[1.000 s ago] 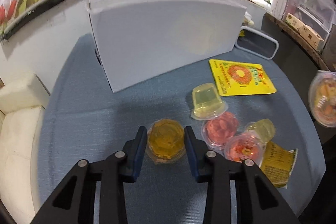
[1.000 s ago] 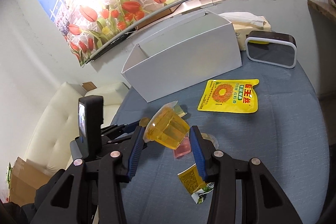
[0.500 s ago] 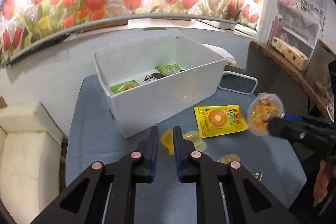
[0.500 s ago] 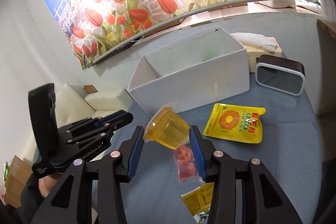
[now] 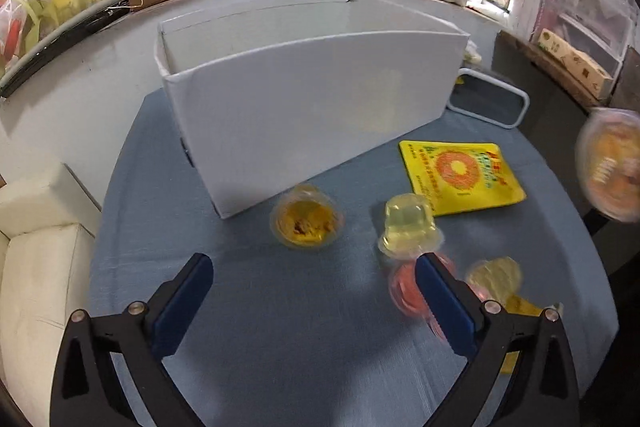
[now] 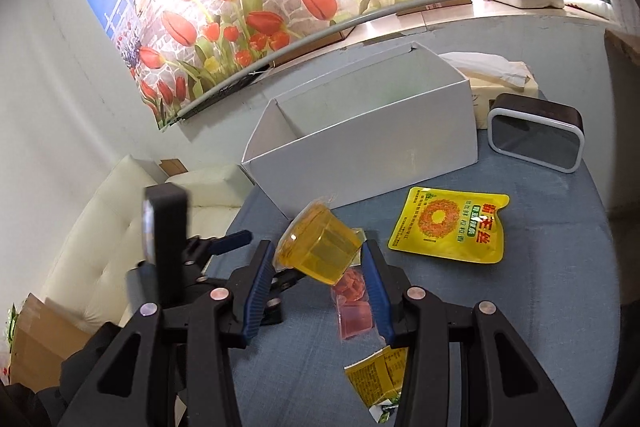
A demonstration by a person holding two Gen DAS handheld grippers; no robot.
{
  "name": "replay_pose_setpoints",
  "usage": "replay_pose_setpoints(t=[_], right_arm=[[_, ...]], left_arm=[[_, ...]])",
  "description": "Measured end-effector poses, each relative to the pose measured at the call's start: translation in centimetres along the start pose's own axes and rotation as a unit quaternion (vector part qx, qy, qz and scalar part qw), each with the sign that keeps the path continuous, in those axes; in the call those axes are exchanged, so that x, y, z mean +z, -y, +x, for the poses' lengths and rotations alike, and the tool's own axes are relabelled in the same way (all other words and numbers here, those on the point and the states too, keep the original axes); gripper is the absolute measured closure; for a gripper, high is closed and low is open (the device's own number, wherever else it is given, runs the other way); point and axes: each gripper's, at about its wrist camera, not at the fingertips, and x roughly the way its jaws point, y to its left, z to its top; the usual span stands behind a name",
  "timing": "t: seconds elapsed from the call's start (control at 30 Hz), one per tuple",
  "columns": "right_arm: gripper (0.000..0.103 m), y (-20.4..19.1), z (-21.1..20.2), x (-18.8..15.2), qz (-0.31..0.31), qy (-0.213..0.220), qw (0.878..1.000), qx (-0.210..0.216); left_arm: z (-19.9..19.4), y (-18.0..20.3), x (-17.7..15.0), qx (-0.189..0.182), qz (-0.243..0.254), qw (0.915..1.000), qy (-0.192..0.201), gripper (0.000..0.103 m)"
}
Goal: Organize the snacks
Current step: 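Carry the orange and yellow jelly cups into the white box and release both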
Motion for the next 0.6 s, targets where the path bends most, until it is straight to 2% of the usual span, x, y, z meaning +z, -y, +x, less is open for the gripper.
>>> replay_pose_setpoints(t=[0.2, 0.33, 0.4, 0.43, 0.47, 0.5, 0.6], right_arm=[[0.055, 0.7, -0.7, -0.3, 0.005, 0.001, 1.0, -0.008], [0.055, 1.4, -0.9, -0.4, 0.012, 0.002, 1.0, -0.01], [0.055, 1.8, -0.9, -0.5, 0.015, 0.001, 1.0, -0.01], [0.055, 1.9, -0.9, -0.5, 0.016, 0.0, 1.0, -0.01], [0.055, 1.9, -0.9, -0.6, 0.016, 0.0, 1.0, -0.01], [0.055, 2.0, -0.9, -0.6, 0.017, -0.001, 1.0, -0.009], [0.055, 2.1, -0.8, -0.7, 0.02, -0.002, 1.0, -0.008]], left_arm=[[3.5, 0.1, 1.2, 0.014, -0.015, 0.9996, -0.02, 0.0], [4.5, 0.3, 1.3, 0.023, -0.014, 0.9994, -0.021, 0.001], [5.1, 0.1, 1.4, 0.024, -0.021, 0.9992, -0.025, 0.017], [5.4, 0.1, 1.4, 0.036, -0.022, 0.9987, -0.03, 0.035], [5.5, 0.2, 1.3, 0.039, -0.024, 0.9984, -0.031, 0.047], [5.4, 0.1, 1.4, 0.035, -0.028, 0.9986, -0.027, 0.051], [5.2, 0.3, 1.5, 0.022, -0.029, 0.9989, -0.031, 0.051]])
